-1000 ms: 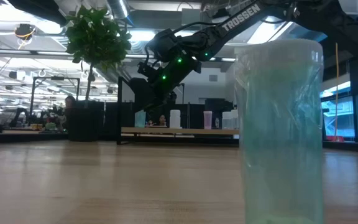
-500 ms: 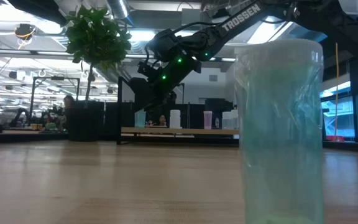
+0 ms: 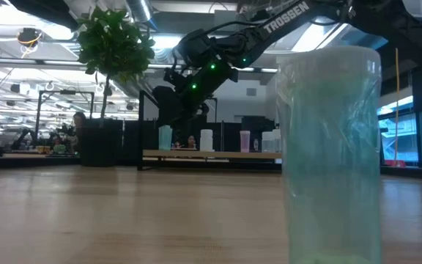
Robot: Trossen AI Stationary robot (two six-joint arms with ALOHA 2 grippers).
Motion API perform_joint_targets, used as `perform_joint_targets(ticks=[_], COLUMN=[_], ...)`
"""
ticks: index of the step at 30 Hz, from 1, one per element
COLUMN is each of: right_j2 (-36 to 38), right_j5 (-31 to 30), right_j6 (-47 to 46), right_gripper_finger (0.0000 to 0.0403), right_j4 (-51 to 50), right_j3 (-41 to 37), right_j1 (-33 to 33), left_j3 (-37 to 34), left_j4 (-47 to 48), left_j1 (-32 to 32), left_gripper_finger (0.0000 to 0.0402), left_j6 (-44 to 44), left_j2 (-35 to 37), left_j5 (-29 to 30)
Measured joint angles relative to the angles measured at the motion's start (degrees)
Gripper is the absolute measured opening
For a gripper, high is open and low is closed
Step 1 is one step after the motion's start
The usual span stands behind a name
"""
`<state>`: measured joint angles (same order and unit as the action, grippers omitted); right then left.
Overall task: Pick and place medicine bottles onto shelf by color
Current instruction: Put the blue medicine bottle on the shelf aligned with the other blue medicine bottle
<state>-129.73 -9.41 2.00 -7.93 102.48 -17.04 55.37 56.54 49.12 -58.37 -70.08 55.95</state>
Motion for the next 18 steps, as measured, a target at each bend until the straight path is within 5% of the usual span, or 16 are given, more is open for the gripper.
perform_joint_targets(ticks=[18], right_j2=[2.35], right_j5=[-0.19], right_j6=[1.41], right_gripper_finger=[0.0220], right_j4=[0.38], right_j3=[0.00], right_j1=[0.00], left_j3=[0.00], left_j4=[0.01], left_j1=[0.00], left_gripper_finger=[0.0263], left_j6=[0.00], left_j2=[0.00], left_j5=[-0.13])
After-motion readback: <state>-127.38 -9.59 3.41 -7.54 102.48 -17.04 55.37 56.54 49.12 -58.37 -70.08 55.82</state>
